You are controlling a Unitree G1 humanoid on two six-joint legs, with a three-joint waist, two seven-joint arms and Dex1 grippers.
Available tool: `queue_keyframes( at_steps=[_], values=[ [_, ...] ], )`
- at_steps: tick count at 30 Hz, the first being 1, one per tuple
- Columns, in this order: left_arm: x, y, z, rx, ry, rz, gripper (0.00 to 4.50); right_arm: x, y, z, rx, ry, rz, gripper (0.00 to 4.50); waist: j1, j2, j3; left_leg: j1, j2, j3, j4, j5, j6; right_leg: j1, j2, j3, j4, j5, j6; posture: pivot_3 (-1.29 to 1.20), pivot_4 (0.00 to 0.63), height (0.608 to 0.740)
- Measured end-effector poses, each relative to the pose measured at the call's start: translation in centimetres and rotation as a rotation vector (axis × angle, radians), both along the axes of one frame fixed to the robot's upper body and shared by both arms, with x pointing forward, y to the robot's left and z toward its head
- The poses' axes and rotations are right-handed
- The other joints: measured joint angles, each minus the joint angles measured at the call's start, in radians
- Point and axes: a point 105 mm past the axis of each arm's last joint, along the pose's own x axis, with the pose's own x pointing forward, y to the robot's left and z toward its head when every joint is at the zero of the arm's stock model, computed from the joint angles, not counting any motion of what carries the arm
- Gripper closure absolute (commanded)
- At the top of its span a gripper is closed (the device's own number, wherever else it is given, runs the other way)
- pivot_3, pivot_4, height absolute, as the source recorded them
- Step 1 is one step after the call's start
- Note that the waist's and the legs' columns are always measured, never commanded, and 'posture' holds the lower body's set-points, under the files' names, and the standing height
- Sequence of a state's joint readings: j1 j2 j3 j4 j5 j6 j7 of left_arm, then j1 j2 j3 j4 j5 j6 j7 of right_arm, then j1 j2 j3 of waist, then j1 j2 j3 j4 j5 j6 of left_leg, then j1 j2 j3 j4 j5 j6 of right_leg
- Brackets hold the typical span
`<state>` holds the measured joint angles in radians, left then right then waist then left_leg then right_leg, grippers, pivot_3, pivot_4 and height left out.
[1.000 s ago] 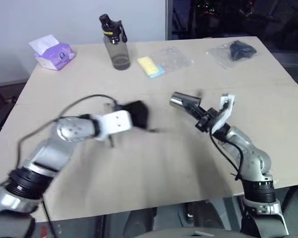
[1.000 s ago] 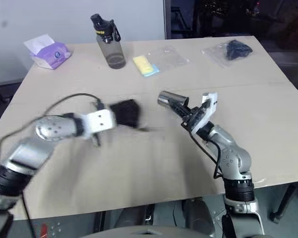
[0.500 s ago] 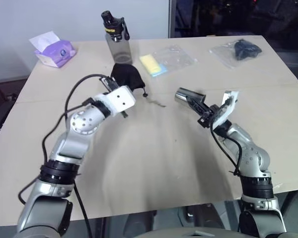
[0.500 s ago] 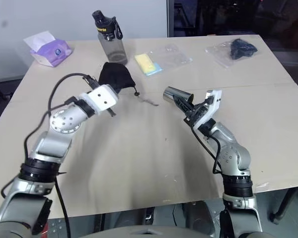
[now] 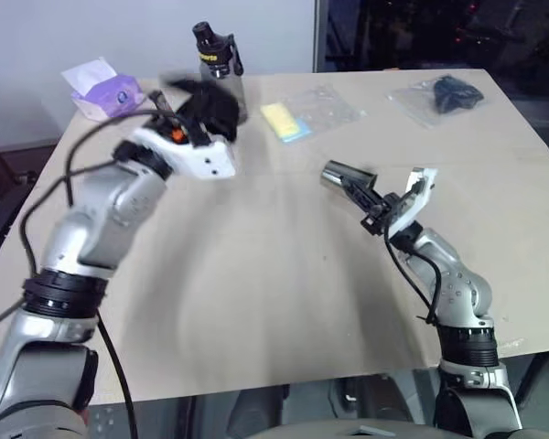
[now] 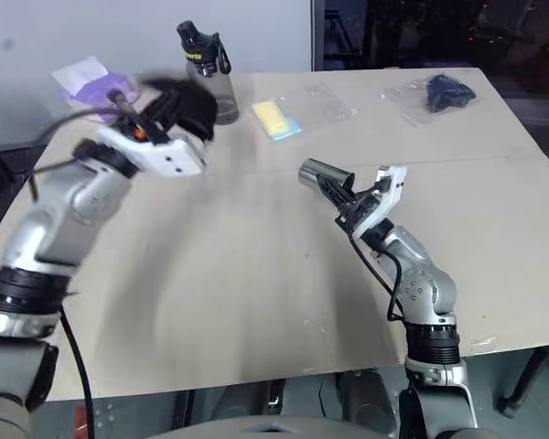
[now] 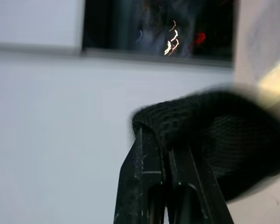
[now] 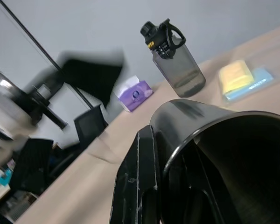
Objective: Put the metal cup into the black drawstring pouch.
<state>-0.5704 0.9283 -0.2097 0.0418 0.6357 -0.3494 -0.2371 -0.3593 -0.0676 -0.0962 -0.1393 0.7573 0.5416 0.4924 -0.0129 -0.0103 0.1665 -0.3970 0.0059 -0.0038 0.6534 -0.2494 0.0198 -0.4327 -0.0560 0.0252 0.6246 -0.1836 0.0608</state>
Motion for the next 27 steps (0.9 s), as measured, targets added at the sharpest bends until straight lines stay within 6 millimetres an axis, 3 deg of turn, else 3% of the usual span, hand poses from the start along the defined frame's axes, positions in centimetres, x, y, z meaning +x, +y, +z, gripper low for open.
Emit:
queue_keyframes(
  at_steps=[1, 2, 4, 6, 8, 9, 10, 12, 14, 15, 17, 19, 20, 23, 25, 27],
  values=[
    [0.1, -0.2, -3.0, 0.015, 0.058, 0.005, 4.50, 0.0, 0.0, 0.0, -0.001, 0.000, -0.001, 4.47, -0.001, 0.001, 0.000, 0.000, -0.001, 0.001, 0.000, -0.001, 0.001, -0.001, -0.001, 0.001, 0.001, -0.001, 0.001, 0.00, 0.150, 0.740],
    [0.3, 0.0, -3.7, 0.000, 0.059, 0.020, 4.50, 0.0, -0.1, 0.0, -0.003, 0.000, -0.003, 4.47, -0.002, -0.005, 0.004, -0.003, 0.000, 0.000, 0.000, -0.001, 0.001, -0.003, 0.001, 0.000, 0.002, -0.001, 0.001, 0.00, 0.150, 0.740],
    [0.8, 0.4, -2.1, -0.066, -0.047, 0.051, 4.50, 0.0, -0.2, 0.0, -0.006, 0.000, -0.006, 4.47, -0.001, -0.019, 0.008, -0.014, 0.005, -0.007, 0.004, 0.000, 0.001, -0.011, 0.006, -0.006, 0.003, 0.002, -0.003, 0.00, 0.150, 0.740],
    [1.0, 0.6, 0.5, -0.134, -0.068, 0.044, 4.50, 0.1, -0.2, 0.0, -0.002, 0.002, -0.010, 4.47, 0.001, -0.018, 0.007, -0.018, 0.006, -0.009, 0.008, 0.000, 0.001, -0.015, 0.006, -0.009, 0.005, 0.003, -0.004, 0.00, 0.150, 0.740],
    [0.9, 0.7, -1.1, -0.040, 0.047, 0.039, 4.50, 0.1, 0.0, 0.1, 0.008, 0.004, -0.009, 4.47, -0.003, -0.008, 0.001, -0.015, 0.005, -0.006, 0.008, 0.000, 0.001, -0.012, 0.005, -0.006, 0.004, 0.003, -0.004, 0.00, 0.150, 0.740],
    [0.9, 0.8, -2.9, -0.061, 0.084, 0.053, 4.50, 0.1, 0.0, 0.1, 0.007, 0.002, -0.012, 4.47, -0.006, -0.001, -0.001, -0.014, 0.004, -0.001, 0.007, 0.000, 0.001, -0.012, 0.004, -0.001, 0.003, 0.003, -0.003, 0.00, 0.150, 0.740],
    [0.9, 0.6, -3.4, -0.095, 0.076, 0.058, 4.50, 0.1, -0.1, 0.0, 0.001, 0.002, -0.014, 4.47, -0.005, -0.002, 0.000, -0.015, 0.003, -0.002, 0.008, 0.000, 0.001, -0.013, 0.004, -0.002, 0.004, 0.003, -0.003, 0.00, 0.150, 0.740],
    [1.0, 0.7, -2.0, -0.180, -0.017, 0.059, 4.50, 0.2, -0.2, 0.0, -0.005, 0.001, -0.016, 4.47, -0.003, -0.017, 0.006, -0.019, 0.007, -0.008, 0.014, 0.000, 0.001, -0.014, 0.008, -0.007, 0.006, 0.003, -0.004, 0.00, 0.150, 0.740],
    [1.0, 0.8, 0.2, -0.207, -0.051, 0.047, 4.50, 0.2, -0.1, 0.1, 0.000, 0.000, -0.016, 4.47, -0.002, -0.018, 0.005, -0.017, 0.006, -0.008, 0.015, 0.000, 0.001, -0.013, 0.007, -0.006, 0.008, 0.003, -0.004, 0.00, 0.150, 0.740],
    [1.0, 0.7, 0.0, -0.175, -0.011, 0.047, 4.50, 0.2, 0.0, 0.2, 0.005, -0.001, -0.014, 4.47, -0.002, -0.015, 0.003, -0.016, 0.005, -0.007, 0.014, 0.000, 0.001, -0.012, 0.006, -0.006, 0.009, 0.003, -0.004, 0.00, 0.150, 0.740],
    [1.0, 0.7, -2.2, -0.194, 0.072, 0.061, 4.50, 0.2, 0.1, 0.4, 0.007, -0.007, -0.012, 4.47, -0.003, -0.007, 0.000, -0.011, 0.004, -0.004, 0.014, -0.001, 0.001, -0.007, 0.005, -0.003, 0.008, 0.003, -0.003, 0.00, 0.150, 0.740],
    [1.8, 0.4, -3.5, -0.384, 0.146, 0.110, 4.50, 0.3, -0.1, 0.4, -0.007, -0.012, -0.015, 4.47, 0.000, -0.010, 0.002, -0.012, 0.004, -0.006, 0.015, -0.001, 0.001, -0.007, 0.006, -0.005, 0.008, 0.003, -0.003, 0.00, 0.150, 0.740],
    [2.5, 1.0, -3.5, -0.614, 0.218, 0.170, 4.50, 0.3, 0.0, 0.4, -0.009, -0.013, -0.013, 4.47, 0.001, -0.012, 0.003, -0.015, 0.005, -0.009, 0.017, -0.001, 0.001, -0.008, 0.006, -0.007, 0.007, 0.003, -0.003, 0.00, 0.150, 0.740],
    [3.6, 2.4, -3.6, -0.958, 0.350, 0.261, 4.50, 0.0, 0.6, 0.7, -0.020, -0.031, 0.018, 4.47, -0.003, -0.013, 0.003, -0.015, 0.004, -0.008, 0.019, 0.000, 0.001, -0.008, 0.006, -0.007, 0.010, 0.003, -0.003, 0.00, 0.150, 0.740],
    [4.0, 2.4, -4.3, -1.283, 0.514, 0.316, 4.50, -1.1, 1.5, 1.3, -0.067, -0.085, 0.089, 4.47, -0.005, -0.013, 0.003, -0.015, 0.004, -0.009, 0.019, 0.000, 0.001, -0.008, 0.006, -0.007, 0.010, 0.003, -0.003, 0.00, 0.150, 0.740],
    [4.1, 2.0, -4.9, -1.420, 0.602, 0.336, 4.50, -1.8, 2.3, 1.7, -0.089, -0.119, 0.139, 4.47, -0.006, -0.014, 0.002, -0.015, 0.004, -0.011, 0.019, 0.000, 0.001, -0.008, 0.006, -0.008, 0.010, 0.003, -0.003, 0.00, 0.150, 0.740]
  ],
)
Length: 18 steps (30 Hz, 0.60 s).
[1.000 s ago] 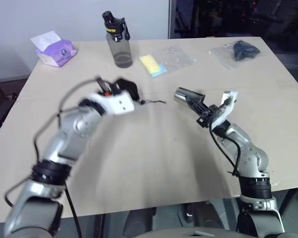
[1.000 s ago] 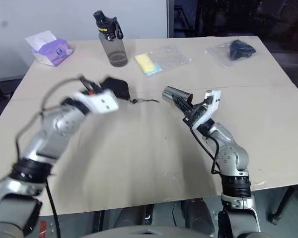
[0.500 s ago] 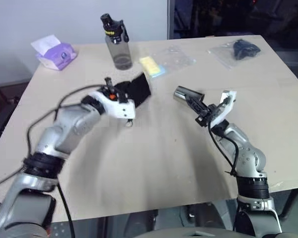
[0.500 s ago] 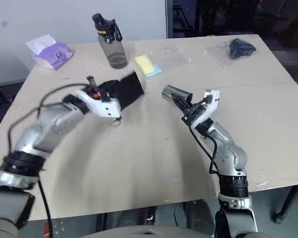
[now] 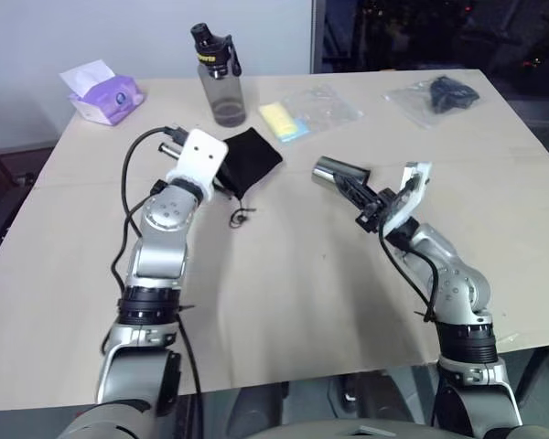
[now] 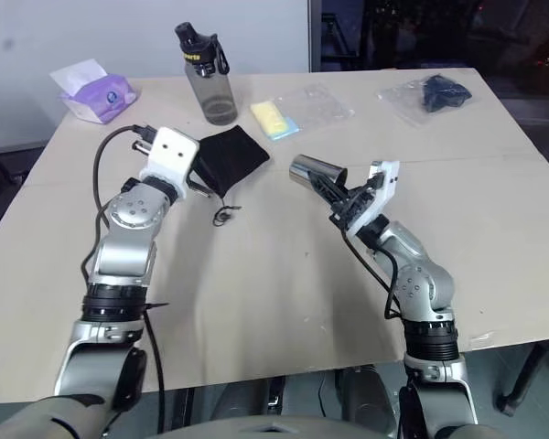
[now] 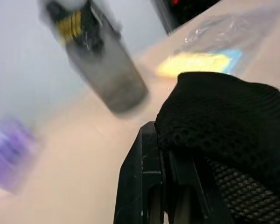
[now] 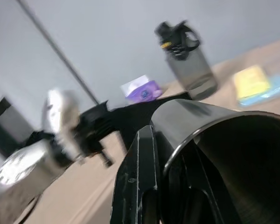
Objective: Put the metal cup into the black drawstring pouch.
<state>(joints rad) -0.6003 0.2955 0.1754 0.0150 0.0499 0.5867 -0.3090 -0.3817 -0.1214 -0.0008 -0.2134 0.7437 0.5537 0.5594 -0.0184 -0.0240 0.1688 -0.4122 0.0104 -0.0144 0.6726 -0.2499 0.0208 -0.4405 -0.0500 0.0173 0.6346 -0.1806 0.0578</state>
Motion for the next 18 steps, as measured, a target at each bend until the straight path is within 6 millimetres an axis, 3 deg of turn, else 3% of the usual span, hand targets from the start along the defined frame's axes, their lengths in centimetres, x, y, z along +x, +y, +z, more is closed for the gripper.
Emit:
queue_keyframes(
  at_steps=[1, 5, 11, 18],
  values=[
    [0.1, -0.9, -0.5, -0.209, 0.090, 0.012, 4.50, -0.8, 1.0, 0.0, -0.052, -0.037, 0.051, 4.47, 0.001, 0.000, 0.000, -0.001, 0.000, -0.001, 0.000, 0.000, 0.000, 0.000, 0.000, -0.001, 0.000, 0.000, 0.000, 0.00, 0.150, 0.740],
    [-0.2, -2.3, -0.1, -0.438, 0.222, 0.024, 4.50, -2.5, 3.5, -1.3, -0.162, -0.078, 0.167, 4.47, -0.002, -0.001, 0.000, 0.000, 0.000, -0.003, 0.000, 0.000, 0.000, 0.001, 0.000, -0.002, 0.000, 0.000, 0.000, 0.00, 0.150, 0.740],
    [-1.3, -3.0, -1.8, -0.520, 0.382, 0.063, 4.50, -2.9, 4.9, -2.2, -0.229, -0.112, 0.188, 4.47, 0.001, -0.001, 0.000, 0.001, -0.001, -0.003, 0.000, 0.000, 0.000, 0.001, 0.000, -0.002, 0.000, 0.000, 0.000, 0.00, 0.150, 0.740],
    [-1.8, -4.9, -0.8, -0.528, 0.427, 0.003, 4.50, -2.6, 7.4, -3.8, -0.315, -0.125, 0.217, 4.47, 0.002, -0.001, 0.000, 0.001, -0.001, -0.003, 0.000, 0.001, -0.002, 0.001, 0.000, -0.001, 0.000, 0.000, 0.000, 0.00, 0.150, 0.740]
  ],
)
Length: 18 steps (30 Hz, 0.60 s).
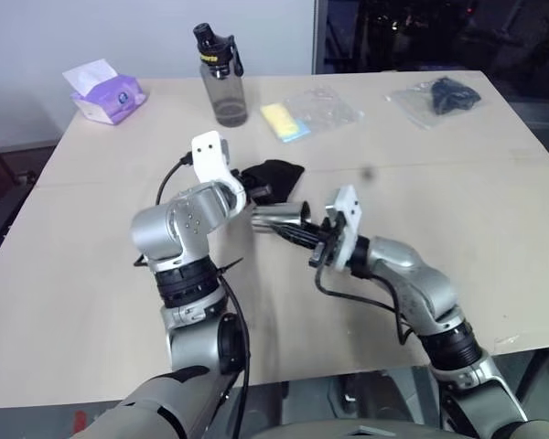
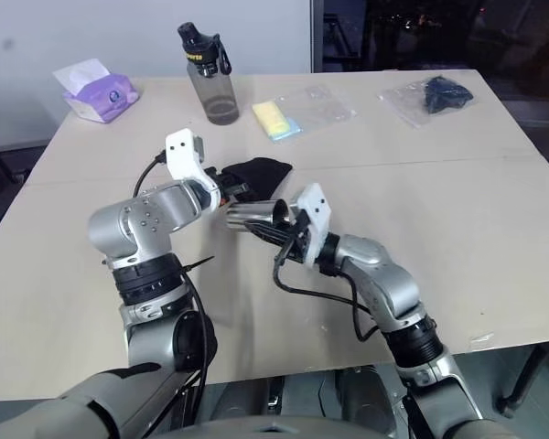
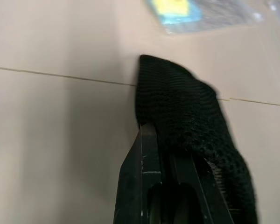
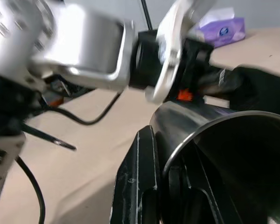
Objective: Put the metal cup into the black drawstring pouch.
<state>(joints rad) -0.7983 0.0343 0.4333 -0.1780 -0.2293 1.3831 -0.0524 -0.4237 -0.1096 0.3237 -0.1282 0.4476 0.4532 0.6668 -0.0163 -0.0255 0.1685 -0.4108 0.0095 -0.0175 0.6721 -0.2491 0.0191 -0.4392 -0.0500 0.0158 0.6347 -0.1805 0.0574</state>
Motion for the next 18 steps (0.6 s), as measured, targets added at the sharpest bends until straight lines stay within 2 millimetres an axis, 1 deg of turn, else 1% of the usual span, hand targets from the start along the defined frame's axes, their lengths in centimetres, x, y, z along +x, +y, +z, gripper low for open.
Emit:
queue_keyframes(
  at_steps=[3, 5, 9, 12, 15, 18],
  values=[
    [-0.3, -0.3, -0.1, -0.008, 0.020, -0.015, 4.50, 0.6, 0.9, -0.8, -0.011, 0.014, -0.031, 4.47, 0.000, 0.000, 0.000, 0.000, 0.000, 0.000, -0.001, 0.001, -0.001, 0.000, 0.000, 0.000, 0.000, 0.000, 0.000, 0.00, 0.150, 0.740],
    [-0.7, -0.4, 0.0, -0.012, 0.012, -0.031, 4.50, 1.6, 1.1, -1.3, -0.030, 0.016, -0.090, 4.47, -0.002, 0.000, 0.000, 0.000, 0.000, 0.000, -0.001, 0.001, -0.001, 0.000, 0.000, 0.001, 0.000, 0.000, 0.000, 0.00, 0.150, 0.740],
    [-1.4, -0.9, 0.0, -0.027, -0.005, -0.087, 4.50, 3.7, 0.3, -1.5, -0.034, -0.012, -0.226, 4.47, 0.002, 0.000, 0.000, 0.000, 0.000, 0.000, -0.002, 0.003, -0.006, 0.000, -0.001, 0.000, -0.001, 0.000, 0.000, 0.00, 0.150, 0.740],
    [-2.0, -0.9, 0.0, -0.031, -0.021, -0.126, 4.50, 4.0, -0.1, -1.4, -0.027, -0.018, -0.255, 4.47, -0.001, 0.000, 0.000, 0.000, 0.000, 0.000, -0.002, 0.003, -0.006, 0.000, -0.001, 0.001, -0.001, 0.000, 0.000, 0.00, 0.150, 0.740],
    [-2.8, -1.5, 0.0, -0.041, -0.036, -0.207, 4.50, 4.7, -1.0, -1.1, -0.005, -0.015, -0.296, 4.47, -0.001, 0.000, 0.000, 0.000, 0.000, 0.000, -0.002, 0.003, -0.005, 0.000, -0.001, 0.000, -0.001, 0.000, 0.000, 0.00, 0.150, 0.740],
    [-3.1, -1.9, 0.3, -0.055, -0.051, -0.242, 4.50, 4.9, -1.5, -0.7, 0.035, 0.004, -0.316, 4.47, -0.001, 0.000, 0.000, 0.000, 0.000, -0.001, -0.002, 0.001, -0.003, 0.000, -0.001, 0.000, -0.001, 0.000, 0.000, 0.00, 0.150, 0.740]
  ],
)
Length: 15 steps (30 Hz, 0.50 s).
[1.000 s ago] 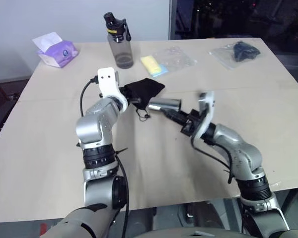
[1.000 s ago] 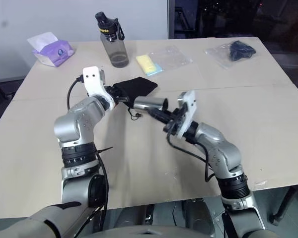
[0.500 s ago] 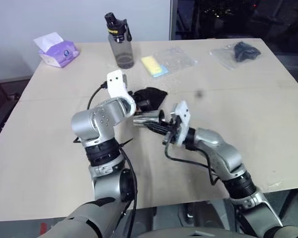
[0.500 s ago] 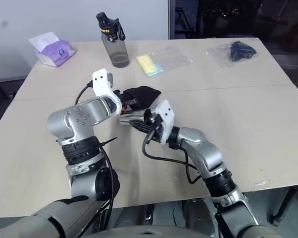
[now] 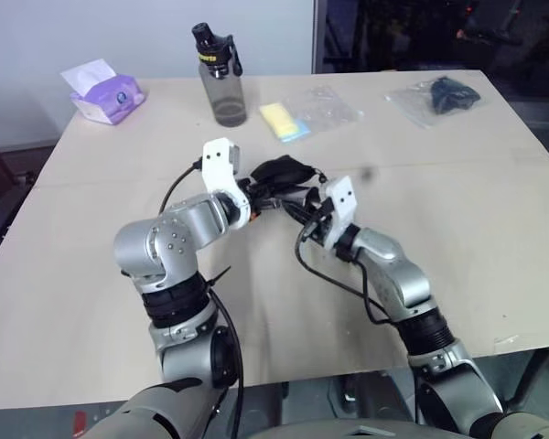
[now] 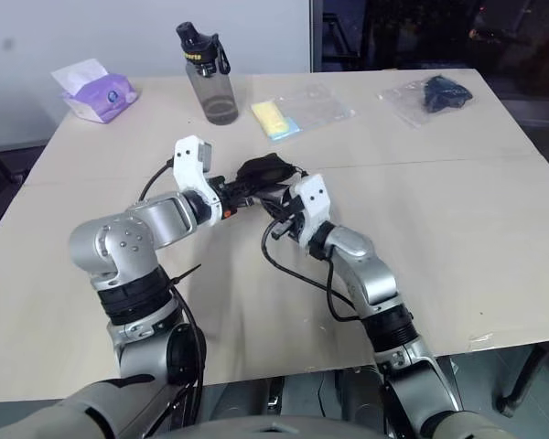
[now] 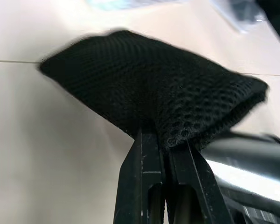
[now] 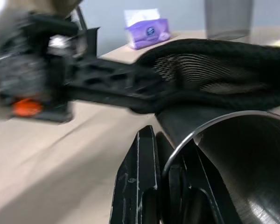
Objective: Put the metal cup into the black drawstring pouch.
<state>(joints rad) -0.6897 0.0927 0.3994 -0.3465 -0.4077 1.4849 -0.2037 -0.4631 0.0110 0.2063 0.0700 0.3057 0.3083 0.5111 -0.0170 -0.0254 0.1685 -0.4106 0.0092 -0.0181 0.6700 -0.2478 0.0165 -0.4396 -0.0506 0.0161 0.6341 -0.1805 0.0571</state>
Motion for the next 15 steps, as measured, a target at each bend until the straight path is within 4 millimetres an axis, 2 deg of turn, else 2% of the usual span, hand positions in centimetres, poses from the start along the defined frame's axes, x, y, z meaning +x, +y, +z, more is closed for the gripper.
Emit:
queue_keyframes(
  at_steps=[5, 10, 12, 15],
  values=[
    [-0.3, -0.2, 0.7, -0.022, -0.030, -0.031, 4.50, -0.7, -0.7, 1.0, 0.111, 0.061, 0.028, 4.47, 0.001, 0.000, 0.000, 0.000, 0.000, -0.003, 0.000, 0.000, 0.000, 0.000, 0.000, 0.000, 0.000, 0.000, 0.000, 0.00, 0.150, 0.740],
    [-0.2, 0.1, 0.4, -0.034, -0.014, -0.022, 4.50, -2.7, -1.2, 2.1, 0.128, 0.056, 0.135, 4.47, 0.001, 0.000, 0.000, 0.000, -0.001, -0.005, 0.000, 0.000, 0.000, 0.000, 0.000, 0.000, 0.000, 0.000, 0.000, 0.00, 0.150, 0.740],
    [-0.1, -0.5, -0.3, -0.051, 0.023, -0.039, 4.50, -4.8, -1.9, 3.5, 0.115, 0.007, 0.246, 4.47, 0.004, 0.000, 0.000, 0.000, -0.001, -0.006, 0.000, 0.000, 0.001, 0.002, 0.000, -0.003, -0.002, 0.000, 0.000, 0.00, 0.150, 0.740],
    [-0.2, -0.8, -0.3, -0.063, 0.030, -0.056, 4.50, -5.0, -3.1, 4.1, 0.173, 0.039, 0.256, 4.47, 0.002, 0.000, 0.000, 0.000, -0.001, -0.005, 0.000, 0.000, 0.001, 0.003, 0.000, -0.003, -0.002, 0.000, 0.000, 0.00, 0.150, 0.740]
  ],
)
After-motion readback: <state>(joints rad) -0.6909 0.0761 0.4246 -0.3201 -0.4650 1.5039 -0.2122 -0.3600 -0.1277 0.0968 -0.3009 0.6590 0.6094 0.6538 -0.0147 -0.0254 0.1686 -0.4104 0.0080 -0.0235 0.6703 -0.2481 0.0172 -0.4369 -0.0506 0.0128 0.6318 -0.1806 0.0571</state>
